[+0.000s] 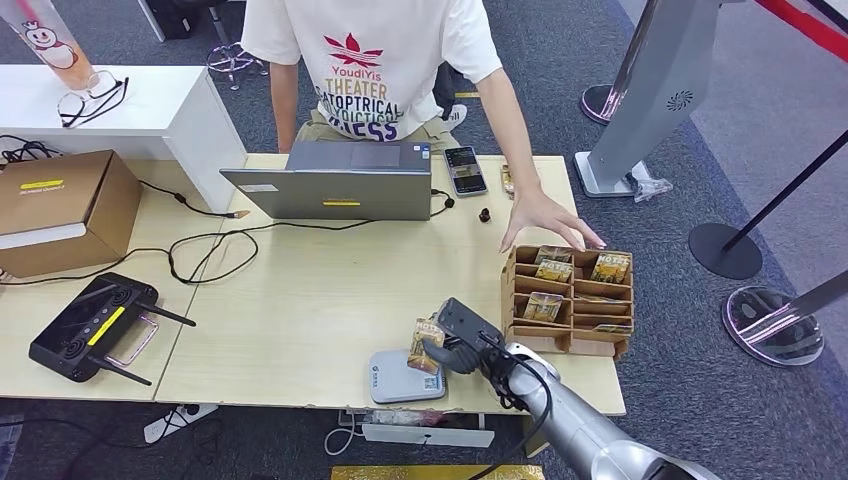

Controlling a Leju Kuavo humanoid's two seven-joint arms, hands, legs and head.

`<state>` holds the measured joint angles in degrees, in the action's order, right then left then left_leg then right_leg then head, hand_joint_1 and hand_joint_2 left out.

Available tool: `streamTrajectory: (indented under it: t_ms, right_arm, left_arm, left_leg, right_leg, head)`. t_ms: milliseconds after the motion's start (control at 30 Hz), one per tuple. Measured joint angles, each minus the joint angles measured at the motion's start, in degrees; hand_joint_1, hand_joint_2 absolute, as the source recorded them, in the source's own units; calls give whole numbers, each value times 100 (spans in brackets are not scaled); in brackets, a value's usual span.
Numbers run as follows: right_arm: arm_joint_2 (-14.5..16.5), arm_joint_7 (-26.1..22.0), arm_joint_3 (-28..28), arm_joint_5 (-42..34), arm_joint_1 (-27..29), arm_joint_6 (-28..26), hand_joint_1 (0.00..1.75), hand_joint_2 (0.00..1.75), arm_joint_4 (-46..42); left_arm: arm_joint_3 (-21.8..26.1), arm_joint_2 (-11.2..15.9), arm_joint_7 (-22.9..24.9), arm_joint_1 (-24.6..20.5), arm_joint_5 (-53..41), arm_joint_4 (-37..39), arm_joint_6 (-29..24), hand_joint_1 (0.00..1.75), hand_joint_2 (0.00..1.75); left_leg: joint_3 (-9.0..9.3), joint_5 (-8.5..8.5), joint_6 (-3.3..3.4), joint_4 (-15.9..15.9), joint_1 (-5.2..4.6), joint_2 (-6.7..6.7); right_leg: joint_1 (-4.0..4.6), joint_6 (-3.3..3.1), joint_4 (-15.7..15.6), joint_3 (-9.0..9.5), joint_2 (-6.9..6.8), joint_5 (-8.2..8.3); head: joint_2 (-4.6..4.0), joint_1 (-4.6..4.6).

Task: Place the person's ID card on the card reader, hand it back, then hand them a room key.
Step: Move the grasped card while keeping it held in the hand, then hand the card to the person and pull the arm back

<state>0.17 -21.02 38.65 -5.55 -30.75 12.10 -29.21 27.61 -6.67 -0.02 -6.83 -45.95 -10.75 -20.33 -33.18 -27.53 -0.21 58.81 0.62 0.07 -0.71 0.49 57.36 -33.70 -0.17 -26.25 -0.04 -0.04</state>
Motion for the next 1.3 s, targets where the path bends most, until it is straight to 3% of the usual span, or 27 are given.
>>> streamTrajectory:
  t_ms: [633, 1300]
  right_arm:
    - [116, -62, 635, 788, 70, -660, 175, 175, -119]
    - [147, -80, 816, 929, 84, -820, 175, 175, -161]
  left_arm:
    - [-1, 1, 4, -1, 3, 0, -17, 0, 0]
    - [-1, 20, 6, -1, 3, 0, -17, 0, 0]
  left_leg:
    - [3, 0, 0, 0, 1, 2]
    - [3, 0, 0, 0, 1, 2]
  right_leg:
    - [1, 0, 0, 1, 3, 0]
    - [0, 0, 0, 1, 3, 0]
  head:
    - [0, 0]
    - [0, 0]
